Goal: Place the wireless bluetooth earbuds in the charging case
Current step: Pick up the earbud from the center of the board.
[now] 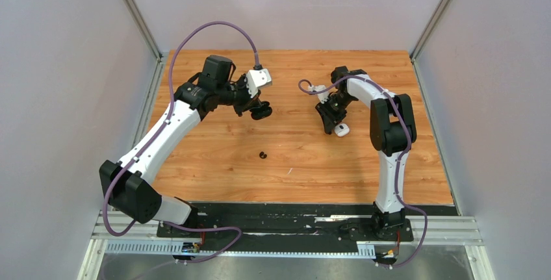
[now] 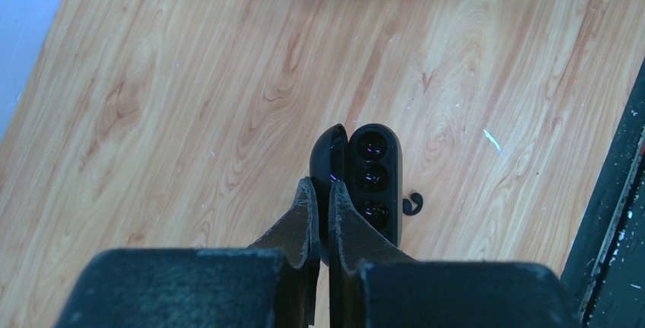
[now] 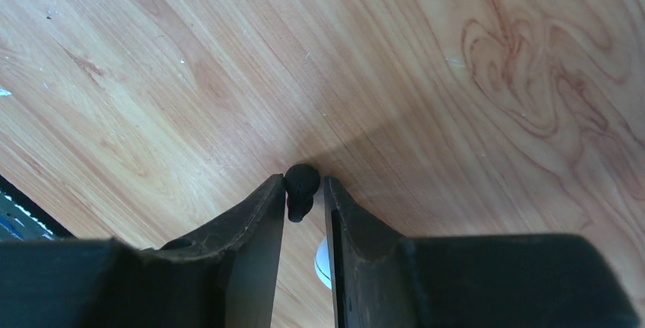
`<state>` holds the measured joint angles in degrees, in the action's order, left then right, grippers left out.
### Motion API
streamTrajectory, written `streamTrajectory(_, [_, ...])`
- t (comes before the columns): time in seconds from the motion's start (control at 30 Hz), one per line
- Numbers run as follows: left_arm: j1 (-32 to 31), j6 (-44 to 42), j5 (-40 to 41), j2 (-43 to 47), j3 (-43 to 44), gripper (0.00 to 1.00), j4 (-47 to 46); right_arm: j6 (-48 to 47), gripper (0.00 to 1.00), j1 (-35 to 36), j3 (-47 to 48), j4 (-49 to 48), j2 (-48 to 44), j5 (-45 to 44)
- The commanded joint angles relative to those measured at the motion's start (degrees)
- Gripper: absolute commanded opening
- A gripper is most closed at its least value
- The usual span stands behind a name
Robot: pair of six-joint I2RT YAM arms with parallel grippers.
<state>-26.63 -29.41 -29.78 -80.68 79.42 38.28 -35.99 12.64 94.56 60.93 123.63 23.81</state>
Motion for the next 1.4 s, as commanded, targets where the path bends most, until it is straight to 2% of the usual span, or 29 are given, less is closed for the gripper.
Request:
streamTrajectory(0.0, [0.2, 1.2, -1.5, 0.2, 0.7, 0.0, -1.7, 0.6, 0.3, 0.0, 1.8, -1.8, -2.3, -2.7])
streamTrajectory(0.37, [0.2, 1.1, -1.5, 0.1, 0.6, 0.0, -1.7, 1.1, 0.34, 0.0, 1.9, -1.5, -2.6, -3.7])
streamTrajectory(0.73, [0.2, 1.3, -1.8, -0.2, 0.3, 0.0, -1.8, 2.1, 0.26, 0.0, 2.2, 0.3, -2.8, -3.1])
streamTrajectory(0.9, [0.2, 1.1, -1.6, -0.1, 0.2, 0.0, -1.7, 3.0, 0.31, 0.0, 2.4, 1.0, -3.2, -2.4])
streamTrajectory(1.07, [0.2, 1.1, -1.7, -0.2, 0.1, 0.0, -1.9, 3.6, 0.32, 0.0, 1.9, 1.7, -4.0, -2.3])
streamTrajectory(1.37, [0.2, 1.1, -1.7, -0.1, 0.1, 0.0, -1.8, 4.5, 0.25, 0.0, 2.1, 1.7, -4.4, -1.8])
